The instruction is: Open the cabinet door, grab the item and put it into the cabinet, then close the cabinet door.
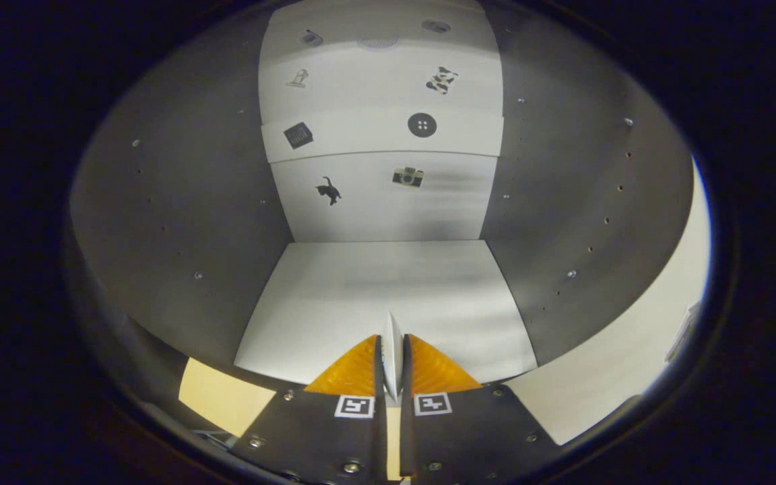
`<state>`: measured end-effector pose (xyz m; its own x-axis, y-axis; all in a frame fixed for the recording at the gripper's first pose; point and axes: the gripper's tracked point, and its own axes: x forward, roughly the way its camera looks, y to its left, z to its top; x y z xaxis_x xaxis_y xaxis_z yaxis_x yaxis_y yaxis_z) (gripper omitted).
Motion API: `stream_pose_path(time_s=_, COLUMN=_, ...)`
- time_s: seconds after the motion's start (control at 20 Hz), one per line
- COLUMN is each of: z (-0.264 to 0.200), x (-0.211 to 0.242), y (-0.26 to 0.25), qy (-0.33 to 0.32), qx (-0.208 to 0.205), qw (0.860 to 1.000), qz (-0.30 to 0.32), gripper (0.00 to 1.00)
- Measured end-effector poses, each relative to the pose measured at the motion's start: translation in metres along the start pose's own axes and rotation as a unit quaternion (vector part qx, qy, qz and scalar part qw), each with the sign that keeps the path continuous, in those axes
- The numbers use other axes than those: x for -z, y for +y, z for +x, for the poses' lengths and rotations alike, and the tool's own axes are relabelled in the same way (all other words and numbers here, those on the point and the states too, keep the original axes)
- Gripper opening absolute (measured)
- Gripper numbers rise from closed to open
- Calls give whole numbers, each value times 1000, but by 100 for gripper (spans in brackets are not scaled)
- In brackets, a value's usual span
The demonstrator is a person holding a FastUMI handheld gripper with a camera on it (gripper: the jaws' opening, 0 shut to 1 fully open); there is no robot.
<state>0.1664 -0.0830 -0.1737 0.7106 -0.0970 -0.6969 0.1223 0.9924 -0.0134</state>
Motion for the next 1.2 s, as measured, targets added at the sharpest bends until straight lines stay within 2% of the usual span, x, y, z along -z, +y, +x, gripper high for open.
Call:
stream_pose_path(time_s=0.3, z=0, x=-1, y=-2, qy=12, qx=12, qw=1000, qz=7, gripper=7)
stream_pose_path(time_s=0.5, z=-4, x=-8, y=-4, qy=2, qx=9, qw=1000, qz=15, gripper=18)
stream_pose_path(time_s=0.8, z=-13, x=-15, y=-3, qy=-29, qx=11, qw=999, qz=13, gripper=77)
stream_pose_path(time_s=1.0, z=-41, x=-22, y=2, qy=-79, qx=10, qw=997, qz=-6, gripper=94)
stream_pose_path(time_s=1.2, z=-105, x=-36, y=22, qy=-176, qx=-23, qw=984, qz=-7, gripper=95)
